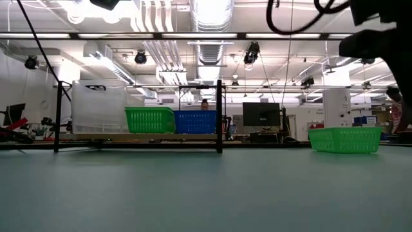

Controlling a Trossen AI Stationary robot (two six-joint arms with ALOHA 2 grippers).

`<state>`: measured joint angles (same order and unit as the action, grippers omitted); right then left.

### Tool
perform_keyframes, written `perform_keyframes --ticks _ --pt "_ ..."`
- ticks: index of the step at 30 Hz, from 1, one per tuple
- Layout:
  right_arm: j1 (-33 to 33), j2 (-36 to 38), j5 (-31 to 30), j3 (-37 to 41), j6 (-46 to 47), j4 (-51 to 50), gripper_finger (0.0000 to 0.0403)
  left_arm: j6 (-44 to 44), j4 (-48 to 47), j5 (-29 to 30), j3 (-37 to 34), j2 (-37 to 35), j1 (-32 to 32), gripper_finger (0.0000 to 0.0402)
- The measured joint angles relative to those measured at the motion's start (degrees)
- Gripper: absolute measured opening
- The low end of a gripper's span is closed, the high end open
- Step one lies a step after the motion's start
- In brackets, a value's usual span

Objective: Stack baskets on shelf by color
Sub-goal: Stack the right blue bin on top of the other blue bin on the shelf

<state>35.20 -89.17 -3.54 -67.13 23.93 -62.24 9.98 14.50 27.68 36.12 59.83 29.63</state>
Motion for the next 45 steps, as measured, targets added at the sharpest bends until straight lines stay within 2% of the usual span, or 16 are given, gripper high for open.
perform_keyframes --ticks 6,17,20,23,25,27,29,31,33,37,39,42,43,45 --pt "0.0 -0.5 4.0 -1.6 0.1 -0.7 0.0132 0.0 0.0 0.0 0.0 0.0 0.0 0.0096" --pt "-0.8 -4.7 0.5 0.8 -12.8 4.2 0.0130 2.6 0.3 0.0 0.0 0.0 0.0 0.0096" --pt "-2.5 -5.4 0.5 0.9 -13.6 7.1 0.0110 3.2 0.5 0.1 0.0 0.0 0.0 0.0096" --pt "-4.8 -5.3 0.3 0.9 -13.6 8.5 0.0071 3.9 0.5 0.1 0.0 0.0 0.0 0.0096" --pt "-6.6 -5.2 -3.1 0.8 -11.7 8.7 0.0040 3.9 0.5 0.1 0.0 0.0 0.0 0.0096" --pt "-8.8 -4.8 -10.4 0.2 -7.2 8.3 0.0017 4.0 0.5 0.1 0.0 0.0 0.0 0.0096" --pt "-11.3 -4.2 -18.9 -1.4 -0.3 8.1 0.0015 4.4 0.5 0.1 0.0 0.0 0.0 0.0096" --pt "-14.1 -3.5 -22.8 -3.8 8.0 6.3 0.0019 4.4 0.6 0.1 0.0 0.0 0.0 0.0096" --pt "-16.4 -2.5 -19.3 -5.9 8.2 6.3 0.0029 4.2 0.8 0.1 0.0 0.0 0.0 0.0096" --pt "-16.8 -2.1 -16.4 -9.0 5.3 6.8 0.0064 3.9 0.8 0.1 0.0 0.0 0.0 0.0096" --pt "-16.8 -2.1 -8.8 -10.3 0.8 6.9 0.0082 3.9 0.9 0.1 0.0 0.0 0.0 0.0096" --pt "-16.3 -1.8 8.2 -10.8 -8.9 7.4 0.0102 3.9 1.0 0.1 0.0 0.0 0.0 0.0096" --pt "-15.6 -1.8 10.6 -10.7 -10.2 8.3 0.0107 3.9 1.0 0.1 0.0 0.0 0.0 0.0096" --pt "-14.4 -1.8 10.2 -9.9 -10.3 10.5 0.0114 3.9 1.0 0.1 0.0 0.0 0.0 0.0096"
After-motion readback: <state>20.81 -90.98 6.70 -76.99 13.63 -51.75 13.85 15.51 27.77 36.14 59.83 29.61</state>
